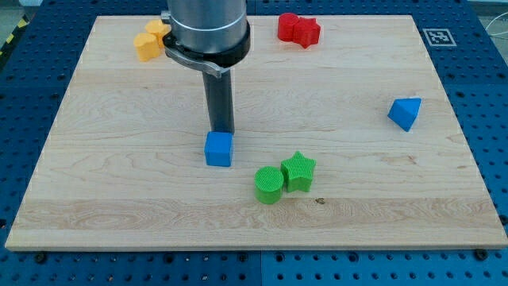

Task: Push the blue cube right a bit

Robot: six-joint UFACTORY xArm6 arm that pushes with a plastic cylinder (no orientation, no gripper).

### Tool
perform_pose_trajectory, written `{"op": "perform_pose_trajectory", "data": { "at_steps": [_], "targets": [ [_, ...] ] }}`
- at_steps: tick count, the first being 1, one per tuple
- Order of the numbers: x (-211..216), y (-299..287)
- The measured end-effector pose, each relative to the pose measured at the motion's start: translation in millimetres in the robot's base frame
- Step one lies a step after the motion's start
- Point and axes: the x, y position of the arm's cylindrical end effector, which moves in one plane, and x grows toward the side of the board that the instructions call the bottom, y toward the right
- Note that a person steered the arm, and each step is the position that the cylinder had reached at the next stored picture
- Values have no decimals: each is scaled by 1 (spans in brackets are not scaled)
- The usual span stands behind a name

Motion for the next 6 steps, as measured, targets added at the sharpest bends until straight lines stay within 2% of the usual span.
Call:
{"op": "perform_pose_trajectory", "data": {
  "at_steps": [2, 3, 5, 6],
  "targets": [
    [7, -40],
    [25, -32],
    [27, 2],
    [14, -6]
  ]
}}
